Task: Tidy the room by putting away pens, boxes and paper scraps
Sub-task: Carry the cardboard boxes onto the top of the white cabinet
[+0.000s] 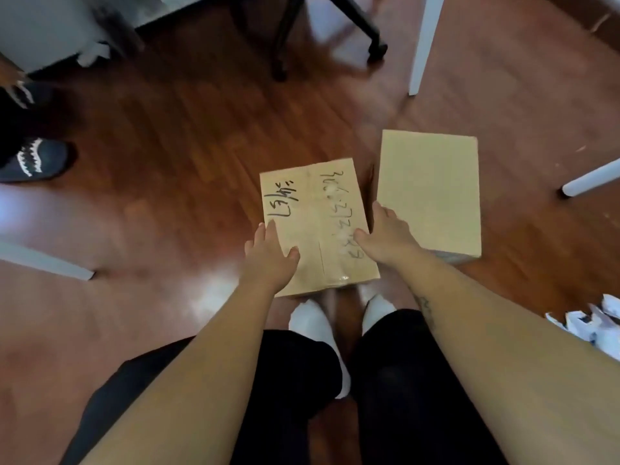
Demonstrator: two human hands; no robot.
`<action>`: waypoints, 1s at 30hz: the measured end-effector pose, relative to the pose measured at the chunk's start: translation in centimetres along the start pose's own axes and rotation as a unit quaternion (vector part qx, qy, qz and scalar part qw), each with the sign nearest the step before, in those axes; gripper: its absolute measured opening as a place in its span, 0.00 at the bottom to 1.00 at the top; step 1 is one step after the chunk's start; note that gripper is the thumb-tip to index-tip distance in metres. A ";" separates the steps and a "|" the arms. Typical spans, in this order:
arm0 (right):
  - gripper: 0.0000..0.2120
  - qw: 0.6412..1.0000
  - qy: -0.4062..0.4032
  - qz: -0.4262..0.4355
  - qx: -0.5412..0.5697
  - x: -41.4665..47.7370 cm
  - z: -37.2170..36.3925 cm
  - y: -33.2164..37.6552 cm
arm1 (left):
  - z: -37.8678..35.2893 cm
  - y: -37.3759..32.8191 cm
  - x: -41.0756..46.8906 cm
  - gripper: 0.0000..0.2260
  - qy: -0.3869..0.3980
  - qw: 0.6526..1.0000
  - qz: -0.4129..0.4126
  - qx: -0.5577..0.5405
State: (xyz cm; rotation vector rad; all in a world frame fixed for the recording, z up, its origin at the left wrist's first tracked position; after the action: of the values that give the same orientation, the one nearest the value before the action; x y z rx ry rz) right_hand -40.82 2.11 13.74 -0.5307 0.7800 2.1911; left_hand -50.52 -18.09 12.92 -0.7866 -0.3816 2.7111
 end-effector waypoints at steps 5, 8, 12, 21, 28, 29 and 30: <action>0.29 0.998 0.039 -0.039 0.038 1.6 -5.3 -1.8 | -5.1 3.5 1.6 0.32 0.047 0.993 0.090 -0.064; 0.27 0.990 0.042 -0.093 0.095 2.8 -7.5 -3.2 | -6.9 4.4 3.0 0.29 0.048 0.979 0.153 -0.123; 0.19 0.965 0.025 -0.131 0.225 4.1 -9.3 -4.9 | -8.9 4.8 4.3 0.27 0.045 0.946 0.200 -0.250; 0.15 0.879 0.037 -0.190 0.435 4.9 -11.6 -5.6 | -10.5 6.9 4.5 0.26 0.047 0.905 0.251 -0.340; 0.13 0.885 -0.010 -0.122 0.450 3.7 -7.4 -2.6 | -5.5 5.9 4.7 0.17 -0.002 0.894 0.212 -0.394; 0.13 0.890 -0.016 -0.107 0.443 3.3 -6.2 -1.9 | -4.3 5.4 4.7 0.16 -0.007 0.897 0.201 -0.395; 0.12 0.896 -0.015 -0.093 0.434 3.0 -5.0 -1.4 | -3.2 5.0 4.6 0.16 -0.010 0.901 0.190 -0.390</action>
State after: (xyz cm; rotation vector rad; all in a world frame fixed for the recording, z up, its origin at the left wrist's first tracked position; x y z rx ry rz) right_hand -41.02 0.98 7.83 -0.0979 1.4911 1.4522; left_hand -53.47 -20.52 6.47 -1.1161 -1.5251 2.8906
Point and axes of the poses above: each hand's wrist, its own x-axis towards the middle knuckle, its own z-axis out of the back of the hand, y = z × x, the point moved 4 cm from there along x, towards the middle knuckle, and after that the axes turned 1 degree about -y, right-handed, at the moved point
